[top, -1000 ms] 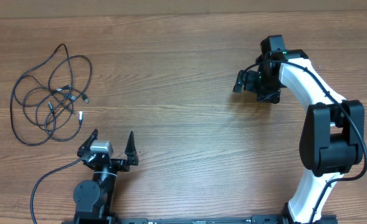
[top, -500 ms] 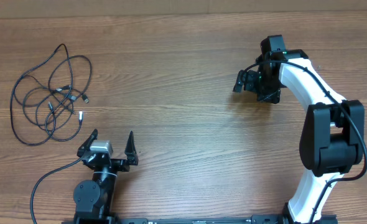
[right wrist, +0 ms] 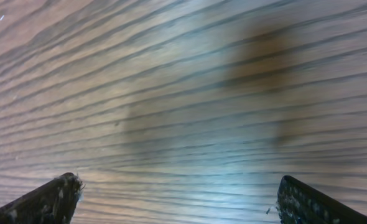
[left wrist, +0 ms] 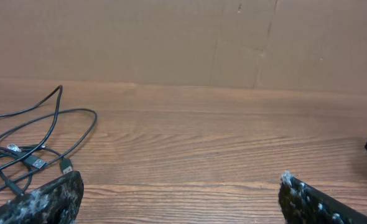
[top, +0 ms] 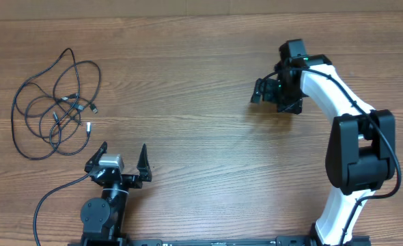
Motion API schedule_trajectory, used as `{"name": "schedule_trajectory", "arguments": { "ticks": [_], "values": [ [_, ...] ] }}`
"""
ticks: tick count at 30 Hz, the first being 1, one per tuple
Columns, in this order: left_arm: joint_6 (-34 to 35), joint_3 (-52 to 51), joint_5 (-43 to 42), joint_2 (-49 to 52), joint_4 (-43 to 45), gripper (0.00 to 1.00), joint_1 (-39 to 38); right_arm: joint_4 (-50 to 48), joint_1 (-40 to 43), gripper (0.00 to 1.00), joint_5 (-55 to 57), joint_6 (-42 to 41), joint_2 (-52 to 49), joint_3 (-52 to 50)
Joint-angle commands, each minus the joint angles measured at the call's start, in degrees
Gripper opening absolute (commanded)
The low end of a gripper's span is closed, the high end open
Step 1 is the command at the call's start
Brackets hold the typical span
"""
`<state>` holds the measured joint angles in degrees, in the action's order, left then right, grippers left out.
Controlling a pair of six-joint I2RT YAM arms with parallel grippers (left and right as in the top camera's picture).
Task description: Untangle cables
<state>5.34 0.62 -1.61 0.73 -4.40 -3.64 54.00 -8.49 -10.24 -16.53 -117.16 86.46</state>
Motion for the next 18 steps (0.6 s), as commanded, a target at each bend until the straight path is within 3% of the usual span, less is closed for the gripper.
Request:
{"name": "schedule_trajectory", "arguments": {
  "ticks": [1,18],
  "values": [
    [-1.6,-0.3,0.6,-0.4,0.0,1.0,0.3,-0.2,-2.4,1.0,-0.1,-0.2,3.4,-0.3],
    [-1.6,-0.3,0.6,-0.4,0.0,1.0,0.3,-0.2,-22.9,1.0,-0.1,-0.2,18.2,-0.3]
  ]
}}
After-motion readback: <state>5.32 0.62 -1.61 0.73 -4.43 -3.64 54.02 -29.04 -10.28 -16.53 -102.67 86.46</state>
